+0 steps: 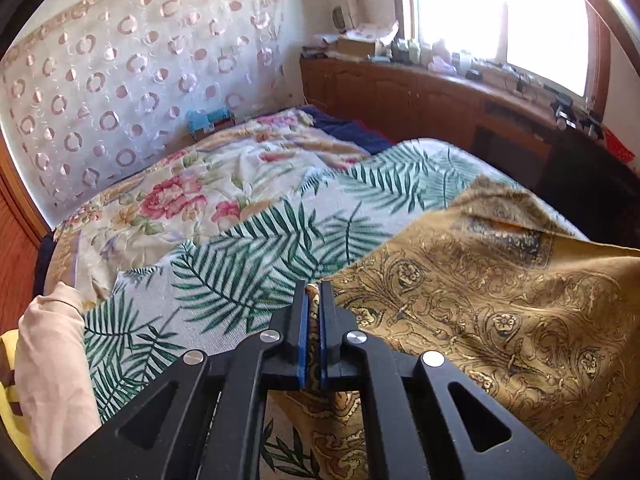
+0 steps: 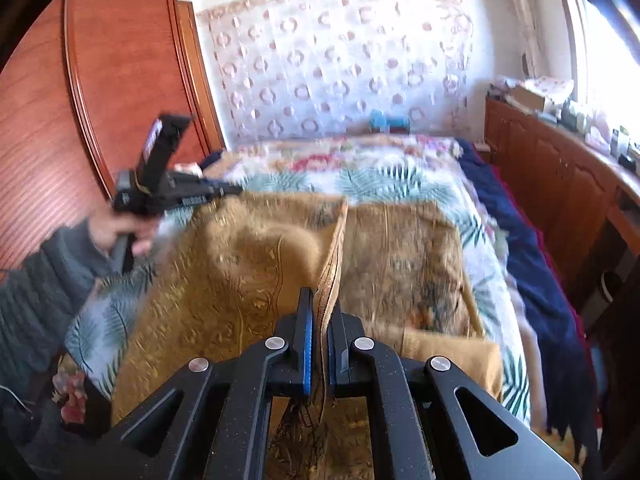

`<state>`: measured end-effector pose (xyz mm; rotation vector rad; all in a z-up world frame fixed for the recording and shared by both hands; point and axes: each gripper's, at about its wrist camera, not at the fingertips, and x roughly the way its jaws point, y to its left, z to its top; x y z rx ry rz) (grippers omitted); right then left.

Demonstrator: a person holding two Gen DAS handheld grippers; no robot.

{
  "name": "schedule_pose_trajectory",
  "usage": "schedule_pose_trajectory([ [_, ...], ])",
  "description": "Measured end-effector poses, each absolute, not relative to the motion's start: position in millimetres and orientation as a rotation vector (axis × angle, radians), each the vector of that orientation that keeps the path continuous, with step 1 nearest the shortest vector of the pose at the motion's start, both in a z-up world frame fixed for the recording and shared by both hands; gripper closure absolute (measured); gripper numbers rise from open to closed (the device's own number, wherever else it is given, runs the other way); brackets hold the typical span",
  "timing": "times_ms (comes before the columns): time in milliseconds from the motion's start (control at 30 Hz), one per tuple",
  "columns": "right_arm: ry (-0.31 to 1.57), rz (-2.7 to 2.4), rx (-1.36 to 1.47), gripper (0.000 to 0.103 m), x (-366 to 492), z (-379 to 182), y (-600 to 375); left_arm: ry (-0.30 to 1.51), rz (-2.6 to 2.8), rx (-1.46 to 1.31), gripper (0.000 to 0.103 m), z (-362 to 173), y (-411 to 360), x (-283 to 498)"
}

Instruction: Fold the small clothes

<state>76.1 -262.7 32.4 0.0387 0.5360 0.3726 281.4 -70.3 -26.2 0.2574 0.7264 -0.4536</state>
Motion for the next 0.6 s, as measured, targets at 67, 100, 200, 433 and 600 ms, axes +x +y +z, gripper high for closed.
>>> schedule_pose_trajectory([
  [67,0.487,0.373,0.044,0.098,72,41,-264,0.698,-0.455,0.253,0.098,-18,-71,279],
  [100,0.467,0.369,0.039,0.098,70,44,-265,0.688,-0.456,0.252,0.098,-15,-73,279],
  [200,0.421,0.334,0.016,0.098,63,55,-269,0.673,-0.45,0.259,0.077,-7,-77,277],
  [433,0.497,0.15,-0.05,0.098,58,38,-309,0.648,-0.52,0.222,0.04,0,-77,256],
  [600,0.681,0.109,-0.056,0.098,80,-12,-325,0.695,-0.55,0.234,0.038,-15,-83,238],
])
